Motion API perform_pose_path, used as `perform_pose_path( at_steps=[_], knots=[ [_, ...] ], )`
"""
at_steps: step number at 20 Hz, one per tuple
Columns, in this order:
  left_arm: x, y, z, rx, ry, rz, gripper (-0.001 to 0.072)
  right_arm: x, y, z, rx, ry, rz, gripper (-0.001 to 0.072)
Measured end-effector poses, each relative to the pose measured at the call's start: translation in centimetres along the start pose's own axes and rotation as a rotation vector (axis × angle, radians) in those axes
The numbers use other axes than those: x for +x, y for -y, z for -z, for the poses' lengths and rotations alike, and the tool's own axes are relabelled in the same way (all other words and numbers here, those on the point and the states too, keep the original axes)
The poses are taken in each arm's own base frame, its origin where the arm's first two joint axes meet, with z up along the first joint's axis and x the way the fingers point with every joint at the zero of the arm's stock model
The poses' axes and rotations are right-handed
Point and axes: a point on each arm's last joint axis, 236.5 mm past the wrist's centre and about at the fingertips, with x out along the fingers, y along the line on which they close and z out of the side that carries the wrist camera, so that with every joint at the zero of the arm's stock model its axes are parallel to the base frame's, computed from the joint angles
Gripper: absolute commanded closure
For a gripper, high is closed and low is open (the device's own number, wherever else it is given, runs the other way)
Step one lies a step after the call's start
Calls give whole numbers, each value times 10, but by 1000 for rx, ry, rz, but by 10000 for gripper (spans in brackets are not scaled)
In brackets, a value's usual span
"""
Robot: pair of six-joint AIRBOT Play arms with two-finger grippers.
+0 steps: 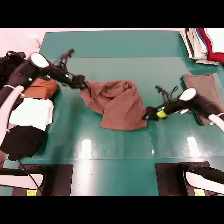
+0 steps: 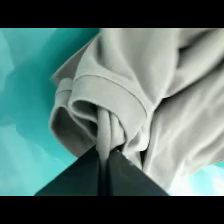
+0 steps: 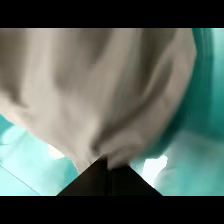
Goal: Fold the shirts.
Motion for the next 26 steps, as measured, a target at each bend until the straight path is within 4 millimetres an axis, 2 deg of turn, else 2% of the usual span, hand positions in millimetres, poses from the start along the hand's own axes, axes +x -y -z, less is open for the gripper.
perform_pose_path(
  at_steps=[2,4,6,8,10,12,14,16,18,19,21,22,24,26],
  knots=[
    [-51,13,-29,89,110,-50,682,-57,-7,-26,-96,119,68,695],
    [-124,41,-55,203,262,-112,682,-133,-16,-44,-175,273,149,695],
    [-209,82,-68,315,434,-162,682,-221,-29,-49,-222,466,236,695],
    [-286,123,-63,404,598,-193,682,-300,-46,-37,-250,653,313,695],
    [-353,161,-44,480,744,-212,682,-365,-60,-16,-258,823,396,695],
    [-403,191,-18,536,855,-222,682,-409,-74,6,-258,953,460,696],
    [-430,203,0,564,915,-242,682,-436,-84,22,-256,1037,508,696],
    [-432,205,11,570,898,-246,682,-441,-87,26,-255,1055,511,696],
    [-412,196,11,546,815,-238,682,-433,-84,19,-242,1029,481,695],
    [-396,190,9,528,757,-220,682,-425,-80,12,-232,1003,461,695],
    [-349,175,3,480,616,-161,682,-398,-67,-7,-214,905,410,695],
    [-317,162,-1,443,529,-129,682,-379,-58,-20,-200,838,383,695],
    [-249,128,-1,355,346,-80,681,-331,-32,-43,-156,679,350,695],
    [-176,87,9,263,155,-47,681,-273,-1,-62,-106,497,330,695]
  ],
)
